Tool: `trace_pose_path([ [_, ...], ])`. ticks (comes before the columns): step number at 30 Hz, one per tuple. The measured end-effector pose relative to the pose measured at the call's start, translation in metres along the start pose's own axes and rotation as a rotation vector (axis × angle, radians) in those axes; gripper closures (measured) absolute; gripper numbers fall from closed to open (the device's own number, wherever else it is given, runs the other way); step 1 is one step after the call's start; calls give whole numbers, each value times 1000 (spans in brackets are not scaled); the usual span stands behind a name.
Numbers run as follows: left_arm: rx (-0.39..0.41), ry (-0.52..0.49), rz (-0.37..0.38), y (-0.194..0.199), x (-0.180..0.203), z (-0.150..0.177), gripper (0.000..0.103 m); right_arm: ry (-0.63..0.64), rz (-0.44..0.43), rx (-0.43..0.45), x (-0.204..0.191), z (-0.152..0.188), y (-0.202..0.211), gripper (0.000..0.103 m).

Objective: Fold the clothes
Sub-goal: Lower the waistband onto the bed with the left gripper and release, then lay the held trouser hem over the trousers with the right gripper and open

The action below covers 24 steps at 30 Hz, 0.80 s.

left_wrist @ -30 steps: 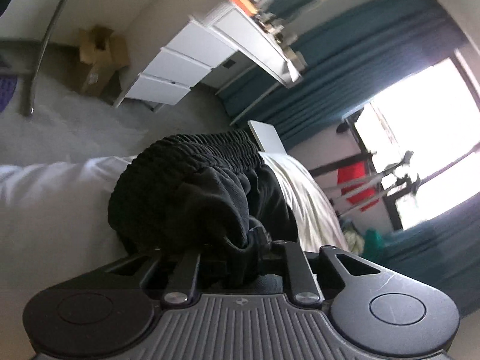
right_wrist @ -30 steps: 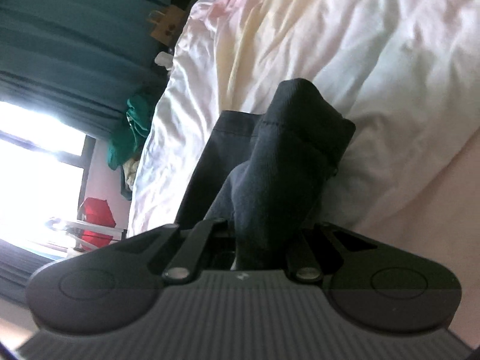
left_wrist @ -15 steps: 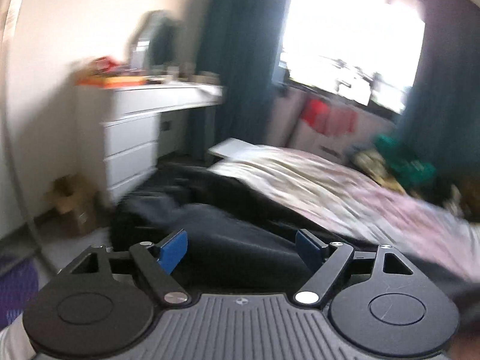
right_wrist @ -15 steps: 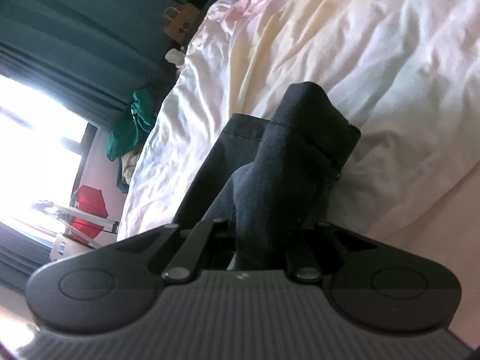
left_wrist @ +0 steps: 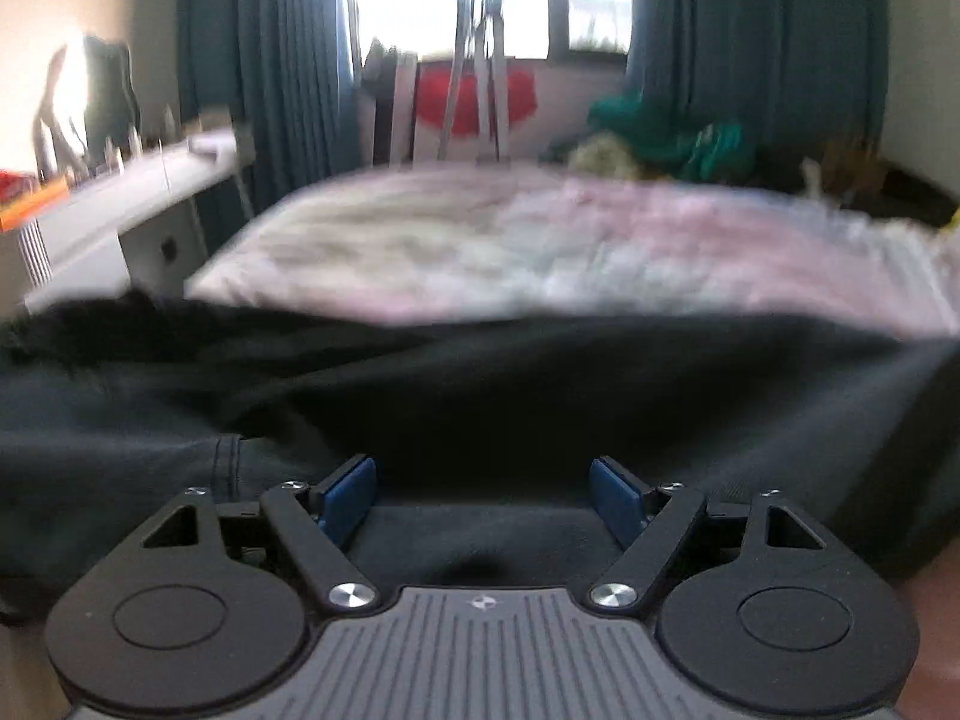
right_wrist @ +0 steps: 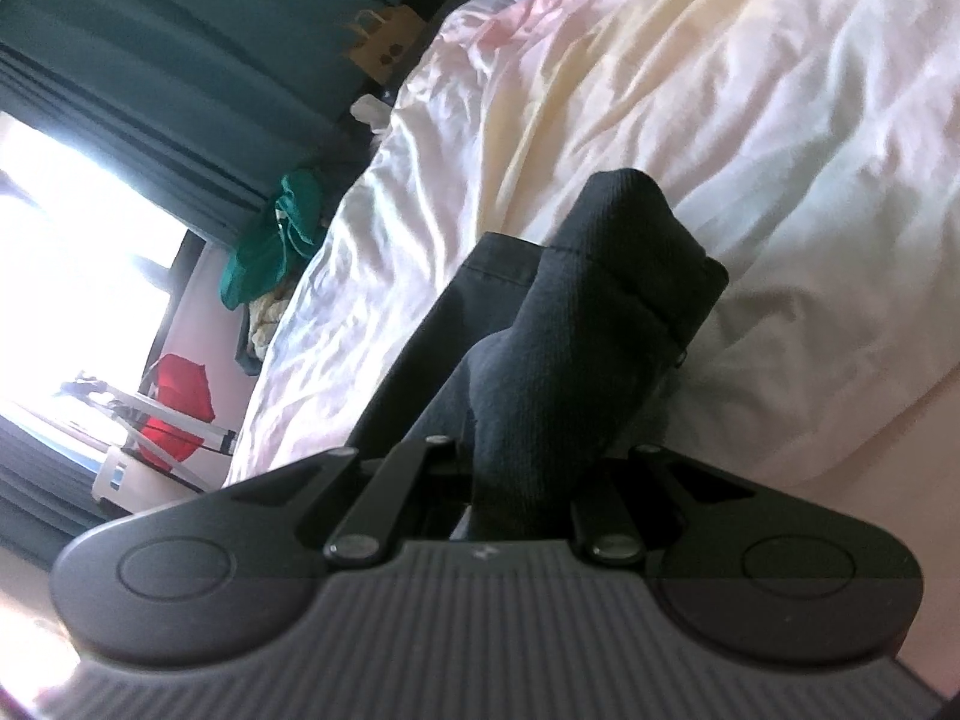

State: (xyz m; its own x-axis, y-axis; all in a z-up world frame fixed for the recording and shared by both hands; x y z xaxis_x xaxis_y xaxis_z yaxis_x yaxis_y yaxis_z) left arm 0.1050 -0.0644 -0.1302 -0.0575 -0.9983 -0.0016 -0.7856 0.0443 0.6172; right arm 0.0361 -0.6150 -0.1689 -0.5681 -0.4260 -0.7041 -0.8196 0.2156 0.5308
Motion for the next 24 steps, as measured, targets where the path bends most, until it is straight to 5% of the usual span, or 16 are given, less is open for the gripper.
trace_pose_path([
  [17,-6,-34,2,-11,-8,4,21,593,38,275,-116,15,43,94],
  [21,-22,-13,-14,-5,-16,-7,20,803,-7,371,-174,46,63,94],
  [24,36,59,-24,18,-33,-26,20,1004,-85,425,-225,94,78,94],
])
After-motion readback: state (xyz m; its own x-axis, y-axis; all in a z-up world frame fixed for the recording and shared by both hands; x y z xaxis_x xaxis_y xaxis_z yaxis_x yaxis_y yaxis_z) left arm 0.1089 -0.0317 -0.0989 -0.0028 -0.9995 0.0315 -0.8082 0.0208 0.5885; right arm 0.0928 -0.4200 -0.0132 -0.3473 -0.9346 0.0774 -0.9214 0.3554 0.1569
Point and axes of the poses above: each gripper's, at about its wrist camera, not at the fingertips, and y roughly against the way its jaws point, x to its right, z to its underside, the point moved 6 cm from there along -y, roughly the way its jaws point, and after that the axes turned 5 degrees about y, right-handed, at the moved point
